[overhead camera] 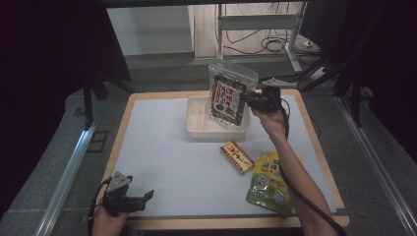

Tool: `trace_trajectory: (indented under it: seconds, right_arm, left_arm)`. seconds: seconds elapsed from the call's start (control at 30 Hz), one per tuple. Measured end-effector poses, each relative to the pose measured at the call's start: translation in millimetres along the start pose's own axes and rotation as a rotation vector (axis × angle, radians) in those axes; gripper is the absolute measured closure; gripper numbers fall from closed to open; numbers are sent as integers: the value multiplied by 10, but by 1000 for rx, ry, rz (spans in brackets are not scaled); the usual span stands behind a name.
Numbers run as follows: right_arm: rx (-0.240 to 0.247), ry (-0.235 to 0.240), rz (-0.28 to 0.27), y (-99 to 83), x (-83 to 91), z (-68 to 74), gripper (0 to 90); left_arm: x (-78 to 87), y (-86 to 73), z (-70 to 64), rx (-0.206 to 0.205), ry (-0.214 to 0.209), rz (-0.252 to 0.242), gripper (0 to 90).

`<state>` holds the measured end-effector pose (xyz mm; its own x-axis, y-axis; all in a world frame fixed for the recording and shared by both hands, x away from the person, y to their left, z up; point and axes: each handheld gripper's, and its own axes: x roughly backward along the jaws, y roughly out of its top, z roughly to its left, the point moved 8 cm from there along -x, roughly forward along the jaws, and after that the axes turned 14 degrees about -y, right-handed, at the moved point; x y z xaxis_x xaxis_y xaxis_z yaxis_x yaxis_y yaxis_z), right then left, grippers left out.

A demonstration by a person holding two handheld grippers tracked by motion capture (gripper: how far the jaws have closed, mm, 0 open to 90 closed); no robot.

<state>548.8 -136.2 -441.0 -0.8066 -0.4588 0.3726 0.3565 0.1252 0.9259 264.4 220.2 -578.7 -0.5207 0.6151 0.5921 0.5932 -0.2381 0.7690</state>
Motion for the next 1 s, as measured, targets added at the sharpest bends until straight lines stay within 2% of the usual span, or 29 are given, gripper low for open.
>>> trace_trajectory:
  seconds: [0.07, 0.17, 0.27, 0.4, 0.63, 1.0]
  right_arm:
    - [-7, 18, 11, 2, 12, 5, 482]
    - [-2, 6, 20, 5, 29, -10, 358]
    - [7, 0, 51, -25, 44, -27, 245]
    - [29, 2, 76, -65, 90, -34, 145]
    - [69, 4, 107, -121, 189, -7, 69]
    - [127, 7, 125, -245, 462, 91, 52]
  left_arm:
    - [0, 0, -1, 1, 1, 0, 39]
    - [-1, 2, -5, 0, -1, -1, 39]
    - [-3, 4, -9, 0, -1, -2, 39]
    - [-5, 6, -12, -2, -1, -2, 39]
    - [-6, 9, -12, -5, 2, -3, 37]
    - [-10, 20, -16, -8, 0, -11, 34]
